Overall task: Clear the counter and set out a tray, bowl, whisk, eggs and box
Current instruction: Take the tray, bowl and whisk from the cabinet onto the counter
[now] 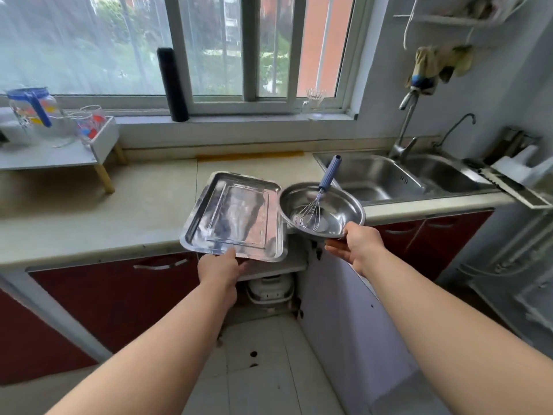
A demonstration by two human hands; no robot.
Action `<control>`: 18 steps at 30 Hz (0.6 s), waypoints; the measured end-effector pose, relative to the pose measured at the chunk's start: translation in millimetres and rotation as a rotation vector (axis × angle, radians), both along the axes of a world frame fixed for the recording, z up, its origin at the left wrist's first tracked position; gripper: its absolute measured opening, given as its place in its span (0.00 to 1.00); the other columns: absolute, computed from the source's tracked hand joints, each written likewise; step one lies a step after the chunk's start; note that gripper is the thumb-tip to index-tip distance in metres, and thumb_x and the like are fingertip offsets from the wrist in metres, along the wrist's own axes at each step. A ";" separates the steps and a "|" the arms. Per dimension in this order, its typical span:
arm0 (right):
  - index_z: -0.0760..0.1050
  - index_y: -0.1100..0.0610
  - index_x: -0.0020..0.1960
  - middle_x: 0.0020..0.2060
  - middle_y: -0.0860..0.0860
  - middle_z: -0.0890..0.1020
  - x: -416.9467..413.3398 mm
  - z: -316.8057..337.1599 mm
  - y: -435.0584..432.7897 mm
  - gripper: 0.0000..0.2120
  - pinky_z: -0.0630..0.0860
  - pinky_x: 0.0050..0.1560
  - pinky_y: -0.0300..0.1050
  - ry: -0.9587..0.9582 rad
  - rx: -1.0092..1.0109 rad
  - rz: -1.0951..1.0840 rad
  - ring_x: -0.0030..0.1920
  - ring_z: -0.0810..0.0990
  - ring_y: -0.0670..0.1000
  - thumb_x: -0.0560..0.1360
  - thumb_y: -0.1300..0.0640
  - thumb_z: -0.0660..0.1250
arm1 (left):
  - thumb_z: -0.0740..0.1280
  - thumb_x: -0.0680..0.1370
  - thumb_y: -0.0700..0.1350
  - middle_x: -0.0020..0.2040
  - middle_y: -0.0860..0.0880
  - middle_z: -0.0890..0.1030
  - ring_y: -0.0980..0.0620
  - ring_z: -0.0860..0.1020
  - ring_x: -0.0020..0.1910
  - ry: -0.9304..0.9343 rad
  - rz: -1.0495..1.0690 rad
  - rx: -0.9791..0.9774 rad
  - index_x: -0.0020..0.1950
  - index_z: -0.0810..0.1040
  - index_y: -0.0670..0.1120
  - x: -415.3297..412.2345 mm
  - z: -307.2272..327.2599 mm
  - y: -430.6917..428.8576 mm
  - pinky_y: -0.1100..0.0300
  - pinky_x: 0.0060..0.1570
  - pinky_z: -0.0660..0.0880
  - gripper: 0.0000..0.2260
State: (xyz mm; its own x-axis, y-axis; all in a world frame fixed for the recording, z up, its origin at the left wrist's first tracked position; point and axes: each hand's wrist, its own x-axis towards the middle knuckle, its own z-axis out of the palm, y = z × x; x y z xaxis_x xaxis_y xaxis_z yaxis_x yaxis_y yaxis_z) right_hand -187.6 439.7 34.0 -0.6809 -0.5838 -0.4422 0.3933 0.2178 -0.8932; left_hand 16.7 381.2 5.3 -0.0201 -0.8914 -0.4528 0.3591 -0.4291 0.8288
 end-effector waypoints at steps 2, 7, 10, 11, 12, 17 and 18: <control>0.70 0.64 0.48 0.35 0.57 0.75 1.1 -1.6 -23.4 0.07 0.78 0.21 0.42 -0.015 -0.005 0.006 0.31 0.79 0.54 0.78 0.65 0.53 | 0.61 0.79 0.33 0.50 0.51 0.74 0.51 0.80 0.35 0.006 0.033 -0.008 0.66 0.71 0.43 1.6 0.3 -19.9 0.49 0.57 0.77 0.15; 0.70 0.66 0.60 0.38 0.58 0.77 5.7 -17.6 -84.5 0.14 0.75 0.19 0.40 -0.036 0.014 0.016 0.32 0.79 0.55 0.78 0.65 0.53 | 0.61 0.79 0.33 0.58 0.47 0.73 0.45 0.77 0.52 0.012 0.076 0.041 0.70 0.68 0.40 5.7 -12.3 -81.9 0.55 0.51 0.77 0.19; 0.70 0.67 0.63 0.46 0.61 0.79 6.9 -30.7 -124.2 0.16 0.75 0.19 0.40 -0.044 0.038 -0.007 0.33 0.80 0.55 0.78 0.65 0.54 | 0.61 0.79 0.32 0.57 0.47 0.72 0.44 0.76 0.55 -0.004 0.088 0.078 0.70 0.67 0.39 6.2 -21.4 -123.2 0.55 0.51 0.77 0.19; 0.70 0.67 0.64 0.50 0.62 0.79 6.6 -34.7 -134.9 0.16 0.75 0.20 0.40 -0.038 0.048 -0.018 0.34 0.80 0.56 0.78 0.65 0.55 | 0.61 0.79 0.32 0.56 0.47 0.72 0.43 0.77 0.55 -0.012 0.092 0.094 0.70 0.67 0.39 6.1 -23.6 -134.4 0.56 0.50 0.76 0.19; 0.70 0.67 0.64 0.53 0.63 0.79 6.7 -39.5 -151.5 0.16 0.75 0.20 0.40 -0.037 0.062 -0.025 0.35 0.80 0.56 0.78 0.65 0.56 | 0.62 0.79 0.33 0.56 0.47 0.72 0.43 0.77 0.55 -0.027 0.090 0.119 0.70 0.67 0.38 6.4 -27.1 -152.8 0.56 0.49 0.77 0.19; 0.69 0.67 0.65 0.51 0.62 0.76 9.4 -53.5 -210.3 0.17 0.76 0.18 0.40 -0.057 0.107 -0.057 0.33 0.78 0.56 0.78 0.68 0.55 | 0.61 0.79 0.34 0.66 0.42 0.74 0.38 0.78 0.60 -0.050 0.069 0.215 0.70 0.67 0.39 8.6 -48.1 -223.9 0.57 0.49 0.78 0.18; 0.69 0.67 0.66 0.50 0.61 0.76 9.5 -54.7 -213.3 0.17 0.76 0.19 0.41 -0.055 0.116 -0.059 0.33 0.78 0.55 0.78 0.68 0.54 | 0.60 0.79 0.34 0.66 0.42 0.74 0.38 0.78 0.60 -0.061 0.068 0.210 0.70 0.67 0.39 8.2 -48.8 -226.7 0.57 0.49 0.78 0.18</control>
